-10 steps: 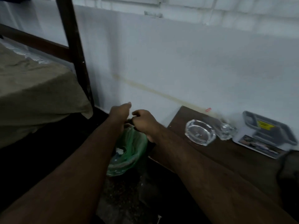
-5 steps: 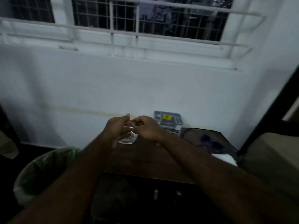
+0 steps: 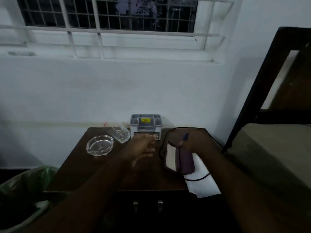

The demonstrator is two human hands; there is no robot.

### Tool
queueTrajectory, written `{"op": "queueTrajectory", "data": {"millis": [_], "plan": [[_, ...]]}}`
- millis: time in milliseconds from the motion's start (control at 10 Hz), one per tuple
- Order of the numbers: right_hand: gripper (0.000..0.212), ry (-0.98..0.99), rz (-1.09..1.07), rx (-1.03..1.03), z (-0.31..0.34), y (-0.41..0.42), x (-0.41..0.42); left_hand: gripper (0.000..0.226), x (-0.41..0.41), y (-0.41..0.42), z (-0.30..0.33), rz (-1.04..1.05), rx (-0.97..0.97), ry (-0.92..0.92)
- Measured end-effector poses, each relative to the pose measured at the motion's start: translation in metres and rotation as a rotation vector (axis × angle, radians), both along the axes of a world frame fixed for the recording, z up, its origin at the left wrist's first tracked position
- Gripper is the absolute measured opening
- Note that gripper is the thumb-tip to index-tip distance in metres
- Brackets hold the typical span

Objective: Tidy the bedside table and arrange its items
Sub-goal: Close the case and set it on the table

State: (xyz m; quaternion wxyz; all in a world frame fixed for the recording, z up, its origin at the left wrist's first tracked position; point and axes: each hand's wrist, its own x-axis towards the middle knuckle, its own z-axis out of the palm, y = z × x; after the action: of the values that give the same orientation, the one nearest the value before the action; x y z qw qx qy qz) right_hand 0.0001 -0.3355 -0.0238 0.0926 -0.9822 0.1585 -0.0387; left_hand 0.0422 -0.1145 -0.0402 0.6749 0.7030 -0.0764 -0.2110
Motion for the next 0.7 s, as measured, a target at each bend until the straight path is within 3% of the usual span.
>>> {"op": "queueTrajectory", "data": {"millis": [100,200,300,400,500,600,700], "plan": [[0.037,0.179,-0.062,0.130,-0.012,-0.005,0.006,0.018,0.007,-0.014,-0.014,-0.041,0.091,-0.005],[0.032,0.195,0.069,0.038,-0.018,-0.009,0.017,0.037,0.015,-0.022,-0.027,-0.072,0.147,-0.014],[0.023,0.090,0.193,0.060,-0.002,-0.009,0.014,0.056,0.021,-0.021,-0.033,-0.058,0.150,-0.038],[0.013,-0.139,0.292,0.166,0.000,-0.006,0.023,0.049,0.026,-0.017,-0.034,-0.084,0.067,0.002],[0.013,-0.191,0.347,0.456,-0.004,0.010,0.033,0.014,0.027,-0.013,-0.031,-0.179,-0.069,0.142],[0.020,-0.251,0.339,0.601,0.001,0.014,0.040,0.018,0.027,-0.009,-0.034,-0.144,-0.081,0.130],[0.040,-0.318,0.188,0.552,0.001,-0.009,0.039,0.021,0.026,0.000,-0.035,-0.053,-0.114,0.124]]}}
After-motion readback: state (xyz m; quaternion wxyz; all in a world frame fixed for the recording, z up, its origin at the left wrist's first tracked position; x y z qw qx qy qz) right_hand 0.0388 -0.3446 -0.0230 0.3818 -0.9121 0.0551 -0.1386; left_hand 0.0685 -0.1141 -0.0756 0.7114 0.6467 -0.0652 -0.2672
